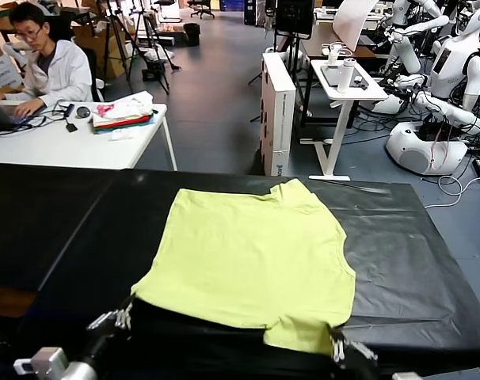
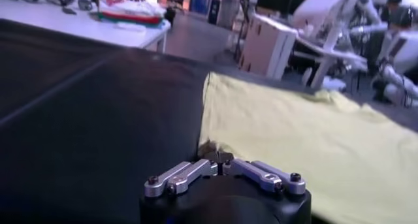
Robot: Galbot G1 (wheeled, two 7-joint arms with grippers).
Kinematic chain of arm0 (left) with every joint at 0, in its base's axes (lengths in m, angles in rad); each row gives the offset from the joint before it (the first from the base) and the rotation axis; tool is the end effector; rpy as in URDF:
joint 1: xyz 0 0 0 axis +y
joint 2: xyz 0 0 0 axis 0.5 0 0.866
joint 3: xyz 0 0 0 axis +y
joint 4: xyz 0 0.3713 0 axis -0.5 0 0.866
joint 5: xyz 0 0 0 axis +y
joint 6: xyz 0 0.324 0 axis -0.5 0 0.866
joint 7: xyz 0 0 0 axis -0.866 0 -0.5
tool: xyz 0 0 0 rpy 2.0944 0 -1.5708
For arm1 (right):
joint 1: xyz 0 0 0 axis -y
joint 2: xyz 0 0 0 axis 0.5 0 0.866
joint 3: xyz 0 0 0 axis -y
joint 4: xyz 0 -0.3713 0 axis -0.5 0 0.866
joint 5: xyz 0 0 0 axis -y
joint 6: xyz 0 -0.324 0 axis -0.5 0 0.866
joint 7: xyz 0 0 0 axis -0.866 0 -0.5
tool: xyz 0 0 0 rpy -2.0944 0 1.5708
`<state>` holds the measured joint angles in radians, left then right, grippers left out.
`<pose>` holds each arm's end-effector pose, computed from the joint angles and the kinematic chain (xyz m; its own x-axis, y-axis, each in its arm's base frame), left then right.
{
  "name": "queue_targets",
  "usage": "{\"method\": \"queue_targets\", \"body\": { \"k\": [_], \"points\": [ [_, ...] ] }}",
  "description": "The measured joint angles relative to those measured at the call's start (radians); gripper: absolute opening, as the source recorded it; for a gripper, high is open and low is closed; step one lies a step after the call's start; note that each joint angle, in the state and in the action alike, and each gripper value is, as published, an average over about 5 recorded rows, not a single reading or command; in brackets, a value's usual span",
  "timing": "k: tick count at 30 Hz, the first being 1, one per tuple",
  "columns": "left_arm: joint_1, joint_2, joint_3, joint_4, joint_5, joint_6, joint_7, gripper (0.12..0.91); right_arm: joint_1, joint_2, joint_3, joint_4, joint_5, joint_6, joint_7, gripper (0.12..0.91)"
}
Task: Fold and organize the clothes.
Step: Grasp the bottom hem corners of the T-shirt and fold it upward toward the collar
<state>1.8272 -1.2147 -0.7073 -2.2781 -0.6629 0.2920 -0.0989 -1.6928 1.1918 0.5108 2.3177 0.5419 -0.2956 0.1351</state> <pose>0.0772 0.0982 -0.2663 -0.9309 0.0748 0.3576 -0.0153 0.9700 -0.2426 0.1047 -0.0531 -0.2561 -0.9471 -0.1942 0.2557 -0.1405 0.9667 0.2139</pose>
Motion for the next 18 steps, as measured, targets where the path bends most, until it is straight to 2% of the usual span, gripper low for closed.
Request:
{"method": "queue_targets", "body": {
  "k": [9, 11, 12, 14, 16, 18],
  "points": [
    [-0.187, -0.042, 0.014, 0.109, 0.006, -0.008, 0.005, 0.147, 0.273, -0.022, -0.049, -0.239, 0.041, -0.014, 0.029, 0.139],
    [-0.220, -0.047, 0.027, 0.134, 0.020, -0.007, 0.009, 0.197, 0.309, -0.027, -0.057, -0.267, 0.048, -0.020, 0.035, 0.142],
    [-0.241, -0.052, 0.035, 0.150, 0.029, -0.005, 0.011, 0.250, 0.325, -0.029, -0.061, -0.281, 0.049, -0.023, 0.037, 0.162],
    [-0.280, -0.060, 0.050, 0.181, 0.043, 0.001, 0.011, 0.411, 0.356, -0.032, -0.071, -0.307, 0.051, -0.028, 0.041, 0.220],
    [-0.315, -0.065, 0.062, 0.208, 0.048, 0.007, 0.010, 0.601, 0.383, -0.035, -0.082, -0.331, 0.051, -0.032, 0.043, 0.351],
    [-0.333, -0.061, 0.067, 0.223, 0.050, 0.010, 0.010, 0.769, 0.405, -0.036, -0.091, -0.353, 0.051, -0.037, 0.047, 0.521]
  ]
}}
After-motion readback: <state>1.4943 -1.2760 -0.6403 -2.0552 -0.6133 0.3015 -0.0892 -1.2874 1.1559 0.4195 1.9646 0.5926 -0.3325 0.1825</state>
